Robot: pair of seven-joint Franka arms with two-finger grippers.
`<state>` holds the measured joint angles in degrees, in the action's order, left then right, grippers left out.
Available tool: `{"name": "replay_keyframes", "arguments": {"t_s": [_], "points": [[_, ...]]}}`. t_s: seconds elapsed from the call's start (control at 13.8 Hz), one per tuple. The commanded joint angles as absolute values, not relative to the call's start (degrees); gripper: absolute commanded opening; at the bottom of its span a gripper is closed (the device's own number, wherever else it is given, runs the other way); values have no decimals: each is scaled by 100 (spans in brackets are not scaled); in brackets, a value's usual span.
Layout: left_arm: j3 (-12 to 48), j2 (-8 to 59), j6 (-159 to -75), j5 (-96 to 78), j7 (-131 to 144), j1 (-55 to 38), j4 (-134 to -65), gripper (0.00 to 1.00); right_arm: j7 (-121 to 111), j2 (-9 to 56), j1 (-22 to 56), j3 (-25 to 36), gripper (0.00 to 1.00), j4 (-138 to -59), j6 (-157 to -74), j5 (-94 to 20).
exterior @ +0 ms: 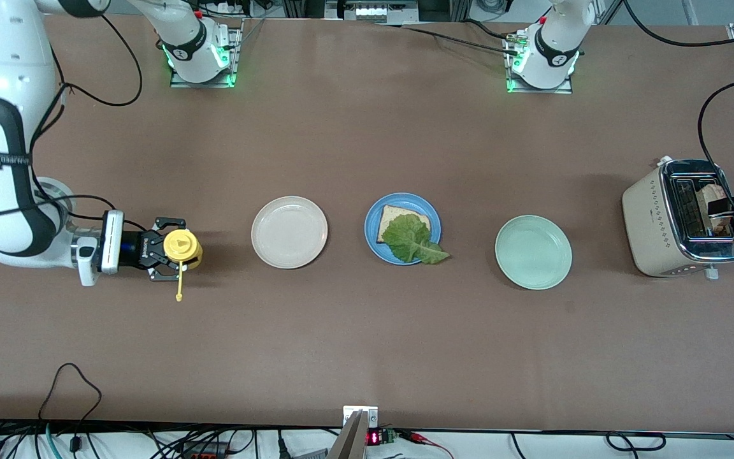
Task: Make sandwich in blue plate with both arms
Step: 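Return the bottle with the right gripper while the left gripper grasps toast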
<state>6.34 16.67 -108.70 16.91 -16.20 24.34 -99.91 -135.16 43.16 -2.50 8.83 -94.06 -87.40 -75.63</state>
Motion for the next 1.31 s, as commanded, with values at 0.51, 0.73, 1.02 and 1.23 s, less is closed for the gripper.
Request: {"name": "replay_keyframes", "arguments": {"t_s": [0.51, 0.73, 1.02, 1.23], "points": [[765, 1354, -10856, 1635, -1731, 2707, -10688, 7, -15161, 5475, -853, 756, 56, -9273, -7682, -8209], [765, 1345, -10776, 1643, -1749, 2707, -10617, 1, -15126, 5441, -879, 800, 100, -9071, -7682, -8025], [791, 1301, -10662, 1652, -2424, 2689, -10170, 1, -15047, 5344, -1264, 809, 100, -8956, -7682, -7376], [869, 1257, -9864, 1635, -2575, 2646, -9609, 1, -14812, 5195, -1599, 835, 100, -8921, -7673, -6831]]}}
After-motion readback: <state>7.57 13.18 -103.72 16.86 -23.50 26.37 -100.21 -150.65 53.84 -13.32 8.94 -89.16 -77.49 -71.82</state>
